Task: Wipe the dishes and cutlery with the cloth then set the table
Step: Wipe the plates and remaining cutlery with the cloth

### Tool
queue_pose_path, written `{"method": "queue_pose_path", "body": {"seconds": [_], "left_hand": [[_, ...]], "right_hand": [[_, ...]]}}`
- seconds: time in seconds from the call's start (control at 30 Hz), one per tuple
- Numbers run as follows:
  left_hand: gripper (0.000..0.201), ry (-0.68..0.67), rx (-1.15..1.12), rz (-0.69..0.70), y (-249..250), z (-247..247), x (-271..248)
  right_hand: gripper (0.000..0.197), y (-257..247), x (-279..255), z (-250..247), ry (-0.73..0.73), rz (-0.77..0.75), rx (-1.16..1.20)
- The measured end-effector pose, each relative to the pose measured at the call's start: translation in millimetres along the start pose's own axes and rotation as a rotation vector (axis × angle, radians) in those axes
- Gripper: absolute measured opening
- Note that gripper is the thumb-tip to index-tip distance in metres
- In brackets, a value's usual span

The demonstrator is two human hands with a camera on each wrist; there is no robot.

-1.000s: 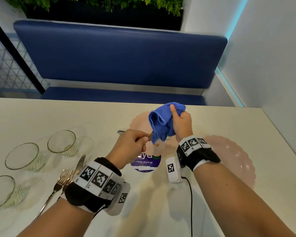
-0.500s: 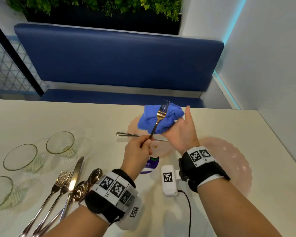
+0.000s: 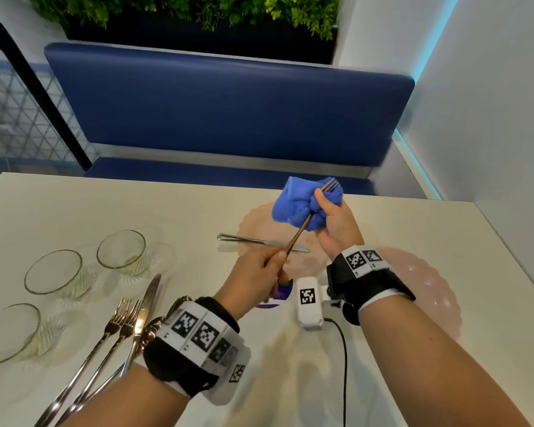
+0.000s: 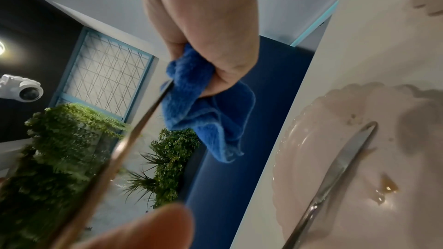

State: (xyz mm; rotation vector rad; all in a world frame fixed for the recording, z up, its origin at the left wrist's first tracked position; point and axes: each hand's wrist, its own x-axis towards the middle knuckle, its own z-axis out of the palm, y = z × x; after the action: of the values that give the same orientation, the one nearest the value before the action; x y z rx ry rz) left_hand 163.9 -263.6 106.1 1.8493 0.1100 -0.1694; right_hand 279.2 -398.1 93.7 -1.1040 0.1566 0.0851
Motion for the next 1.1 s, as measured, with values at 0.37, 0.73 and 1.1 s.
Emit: {"method": "queue_pose_path", "body": {"seconds": [0.37,0.73,1.1], "left_hand": [[0.029,0.180,-0.084,-0.143,-15,-9,5],[0.017,0.127,-0.261,-0.075,3,-65,5],[0.017,0.562,-0.615,-0.219,-31,-109,-16]], "right_hand": [[0.015,24,-51,38,-0.265,0.151,-0.328],[0.019,35,-84,51,-0.538,0.005,-0.699],[0.019,60,-111,59,-0.653,0.151,-0.781]]}}
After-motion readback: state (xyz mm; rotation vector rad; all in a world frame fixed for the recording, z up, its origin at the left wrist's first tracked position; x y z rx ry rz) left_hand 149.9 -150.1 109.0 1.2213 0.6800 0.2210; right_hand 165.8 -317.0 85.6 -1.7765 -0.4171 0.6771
